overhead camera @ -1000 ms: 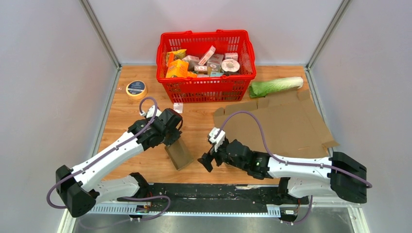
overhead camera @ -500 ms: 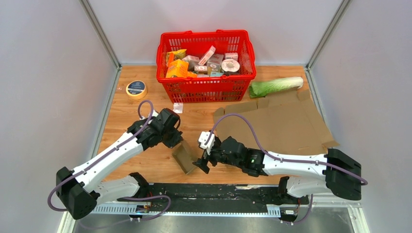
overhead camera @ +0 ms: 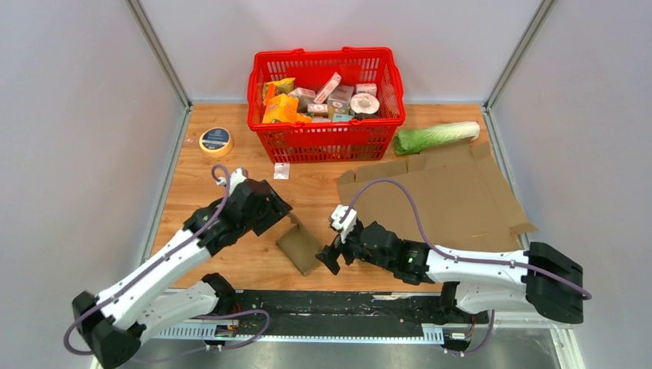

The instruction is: Fold the paper box

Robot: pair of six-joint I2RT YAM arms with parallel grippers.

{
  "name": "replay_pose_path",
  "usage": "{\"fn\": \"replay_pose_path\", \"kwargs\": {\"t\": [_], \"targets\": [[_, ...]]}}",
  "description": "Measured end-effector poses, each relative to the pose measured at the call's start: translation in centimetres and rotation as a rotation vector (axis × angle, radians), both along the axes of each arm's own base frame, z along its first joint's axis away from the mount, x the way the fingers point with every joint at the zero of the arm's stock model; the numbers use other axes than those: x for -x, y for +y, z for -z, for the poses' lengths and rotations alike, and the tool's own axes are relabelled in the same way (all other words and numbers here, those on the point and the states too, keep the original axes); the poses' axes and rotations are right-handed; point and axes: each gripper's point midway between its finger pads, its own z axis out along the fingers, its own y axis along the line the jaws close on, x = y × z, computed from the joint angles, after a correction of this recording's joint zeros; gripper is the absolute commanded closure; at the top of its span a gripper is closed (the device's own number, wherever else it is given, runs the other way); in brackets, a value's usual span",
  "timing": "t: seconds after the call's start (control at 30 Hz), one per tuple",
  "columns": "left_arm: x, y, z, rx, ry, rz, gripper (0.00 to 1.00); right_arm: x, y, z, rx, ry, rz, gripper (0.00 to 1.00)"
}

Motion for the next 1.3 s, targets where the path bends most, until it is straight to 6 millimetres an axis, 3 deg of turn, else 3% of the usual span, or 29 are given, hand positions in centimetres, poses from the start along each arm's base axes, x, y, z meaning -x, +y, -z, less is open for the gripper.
{"fn": "replay_pose_path", "kwargs": {"t": [0.13,0.27,0.4,0.53,0.7,0.8,0.9,0.97,1.0,1.17,1.3], "targets": [[0.5,0.9,-1.3,0.000,-0.231,0.151,0.31,-0.4,-1.3,-1.0,-0.027,0.087,0.108,0.02],[1.8,1.9,1.1,-0.093,-0.298,0.286,0.29,-0.6,-0.9,-3.1,-0.009,0.183,0.159,0.03],[1.7,2.0,4.0,-0.202,-0.272,0.384,0.28,-0.8,-0.5,-4.9,0.006,0.285,0.224,0.09],[0.8,2.0,6.4,-0.288,-0.244,0.426,0.39,-0.5,-0.3,-3.7,0.070,0.408,0.294,0.10],[-0.7,3.6,6.9,-0.328,-0.229,0.342,0.33,0.3,-2.9,-0.3,0.162,0.533,0.379,0.09],[-2.9,6.3,6.2,-0.281,-0.226,0.188,0.29,0.0,-4.8,0.3,0.176,0.555,0.426,0.08],[-5.2,8.2,6.2,-0.272,-0.197,0.103,0.29,-0.7,-6.5,-0.9,0.129,0.552,0.458,0.08],[-7.2,7.6,6.2,-0.279,-0.202,0.126,0.29,-1.5,-7.3,-2.2,0.079,0.544,0.477,0.08],[-8.4,7.3,6.3,-0.290,-0.202,0.139,0.40,-1.9,-7.8,-2.6,0.059,0.539,0.488,0.08],[-15.0,5.7,7.1,-0.236,-0.231,0.146,0.48,-2.6,-9.4,-3.3,0.035,0.525,0.517,0.08],[-18.6,6.3,9.6,-0.144,-0.237,0.054,0.51,-1.9,-10.1,-3.9,0.024,0.516,0.502,0.08]]}}
